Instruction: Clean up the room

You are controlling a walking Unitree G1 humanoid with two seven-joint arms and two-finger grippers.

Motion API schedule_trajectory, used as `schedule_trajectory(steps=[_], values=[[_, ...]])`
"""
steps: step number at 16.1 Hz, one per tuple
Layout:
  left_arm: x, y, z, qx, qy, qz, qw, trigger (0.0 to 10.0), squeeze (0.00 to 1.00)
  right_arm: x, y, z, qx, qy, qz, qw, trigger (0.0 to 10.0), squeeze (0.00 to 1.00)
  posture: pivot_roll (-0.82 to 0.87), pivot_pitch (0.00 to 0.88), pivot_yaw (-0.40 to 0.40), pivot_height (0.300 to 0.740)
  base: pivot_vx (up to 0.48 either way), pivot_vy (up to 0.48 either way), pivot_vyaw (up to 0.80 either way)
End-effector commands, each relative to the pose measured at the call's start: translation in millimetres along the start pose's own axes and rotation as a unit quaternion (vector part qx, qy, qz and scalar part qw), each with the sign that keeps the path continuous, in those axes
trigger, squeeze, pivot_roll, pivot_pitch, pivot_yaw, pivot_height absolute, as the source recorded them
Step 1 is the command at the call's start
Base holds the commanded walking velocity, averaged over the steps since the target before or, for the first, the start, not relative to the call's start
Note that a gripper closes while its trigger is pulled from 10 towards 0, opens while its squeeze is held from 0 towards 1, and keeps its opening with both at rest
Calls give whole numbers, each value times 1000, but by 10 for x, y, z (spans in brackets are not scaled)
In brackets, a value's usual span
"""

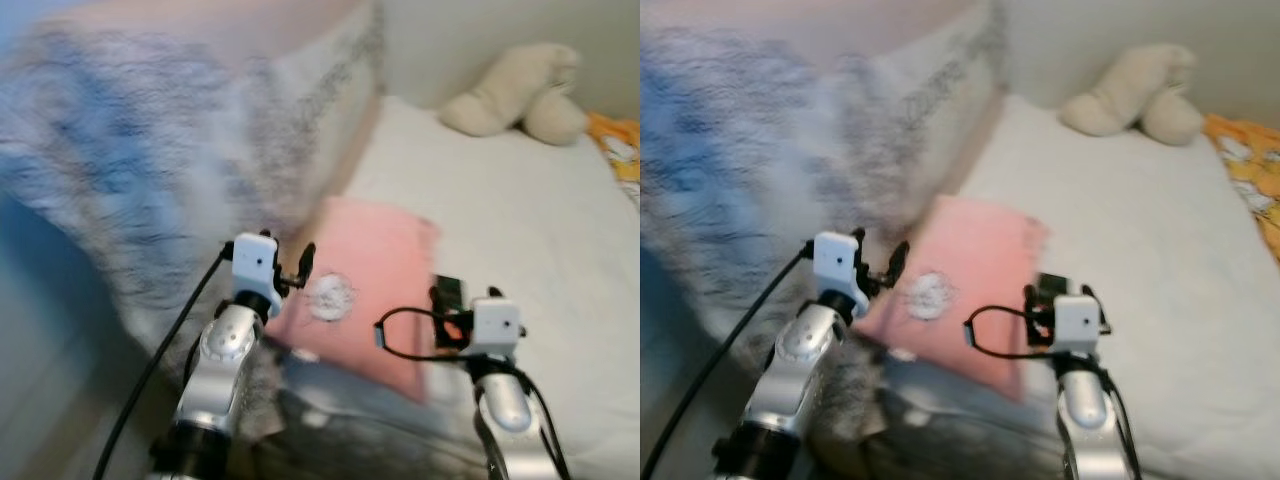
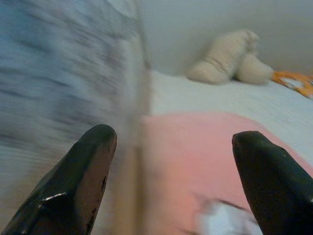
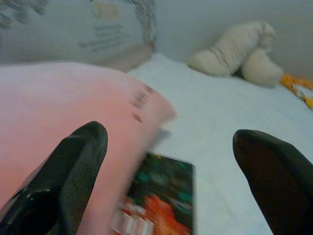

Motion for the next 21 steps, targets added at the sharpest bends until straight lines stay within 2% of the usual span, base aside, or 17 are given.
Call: schedule_trajectory(steps=[1, 3, 6, 7, 10, 12, 13, 15, 17, 18, 19, 20, 21], values=[[83, 10, 22, 0, -21, 3, 1000, 10000, 0, 24, -18, 13, -7, -7, -4, 1000, 10000, 0, 96, 0, -38, 740, 0, -480, 0], [80, -62, 85, -8, -29, -1, 1000, 10000, 0, -48, -101, 85, -22, 7, -6, 1000, 10000, 0, 102, 0, -34, 740, 0, -480, 0], [31, -116, 170, -12, -30, -2, 999, 10000, 0, -51, -210, 157, -45, 11, -9, 999, 10000, 0, 110, 0, -39, 740, 0, 0, 0], [-19, -123, 159, -14, -15, 10, 1000, 10000, 0, 22, -243, 134, -54, 3, -13, 998, 10000, 0, 112, 0, -41, 740, 0, 0, 0], [-4, -9, 50, 6, -27, 2, 1000, 10000, 0, 18, -207, -11, -55, 3, -16, 998, 10000, 0, 117, 0, -49, 740, 0, 0, 0], [-42, 15, -5, 11, -24, 3, 1000, 10000, 0, 57, -180, -59, -50, 6, -15, 999, 10000, 0, 109, 0, -39, 740, 0, -480, 0], [-43, 19, -30, 11, -25, 4, 1000, 10000, 0, 140, -182, -79, -51, -7, -20, 999, 10000, 0, 111, 0, -40, 740, 0, -480, 0], [1, 24, -30, 14, -36, -3, 999, 10000, 0, 173, -195, -80, -52, -14, -27, 998, 10000, 0, 108, 0, -32, 740, 0, -480, 0], [74, -4, -68, 7, -42, 8, 999, 10000, 0, 149, -227, -71, -57, -13, -30, 998, 10000, 0, 111, 0, -51, 740, 0, 0, 0], [152, 50, -115, 17, -52, 14, 998, 10000, 0, 112, -237, -44, -63, -2, -36, 997, 10000, 0, 164, 0, -139, 740, 0, -480, 0], [238, 94, -148, 27, -65, 10, 997, 10000, 0, 99, -293, 0, -77, 0, -41, 996, 10000, 0, 193, 0, -162, 740, 0, 0, 0], [246, 98, -149, 28, -67, 9, 997, 10000, 0, 97, -302, 6, -79, -1, -42, 996, 10000, 0, 193, 0, -162, 740, 0, 0, 0], [272, 120, -147, 30, -75, 12, 997, 10000, 0, -14, -314, 14, -76, 16, -40, 996, 10000, 0, 191, 0, -130, 740, 0, 0, 0]])
Point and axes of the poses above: a point about 5 cm out from each wrist's last joint towards the gripper, its own z axis pointing back from the gripper into the wrist, its own y axis along the axis of the wrist's last joint, x = y × z, the point moved 4 cm from there along -z, pointing out of the wrist towards the gripper, and after that the axes turned 3 degrees about -z, right-handed, at the moved point
